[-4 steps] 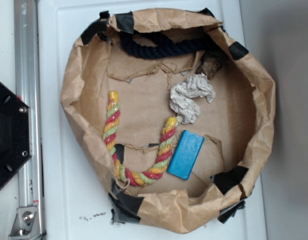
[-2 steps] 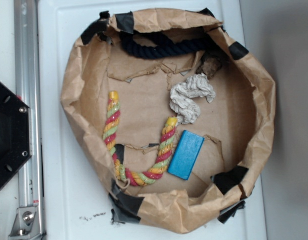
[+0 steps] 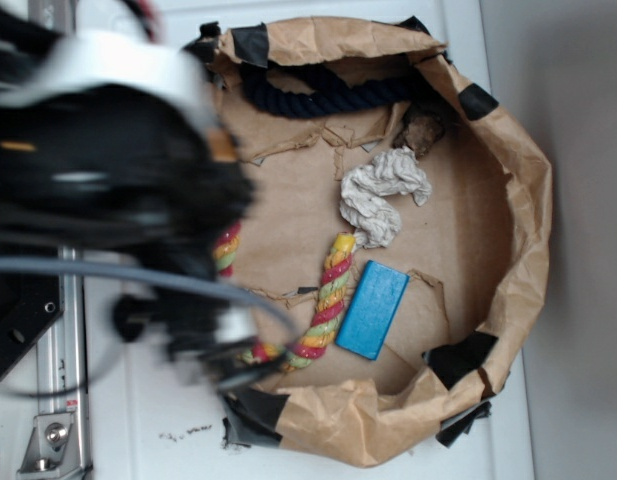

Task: Grab the blue block.

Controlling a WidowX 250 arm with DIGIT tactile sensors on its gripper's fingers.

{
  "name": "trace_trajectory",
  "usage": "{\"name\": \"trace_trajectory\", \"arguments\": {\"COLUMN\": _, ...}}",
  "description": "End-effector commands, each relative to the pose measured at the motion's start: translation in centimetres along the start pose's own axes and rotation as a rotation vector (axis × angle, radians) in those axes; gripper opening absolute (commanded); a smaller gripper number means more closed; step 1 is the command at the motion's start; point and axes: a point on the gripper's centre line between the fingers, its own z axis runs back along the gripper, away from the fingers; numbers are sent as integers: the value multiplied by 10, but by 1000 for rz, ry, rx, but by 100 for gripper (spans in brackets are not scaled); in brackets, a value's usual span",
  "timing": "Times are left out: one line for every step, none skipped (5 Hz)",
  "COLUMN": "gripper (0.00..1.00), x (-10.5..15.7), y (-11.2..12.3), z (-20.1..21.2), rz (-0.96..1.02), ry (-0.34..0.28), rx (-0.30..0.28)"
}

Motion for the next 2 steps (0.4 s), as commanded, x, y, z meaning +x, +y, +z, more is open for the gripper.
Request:
{"name": "trace_trajectory", "arguments": {"gripper": 100, "x": 58, "y": -27, "z": -65, "rz": 174, "ry": -15, "rx": 2}}
{"name": "trace_trajectory", "arguments": {"gripper": 100, "x": 69, "y": -47, "z": -91, "rz": 214, "ry": -30, "rx": -15}}
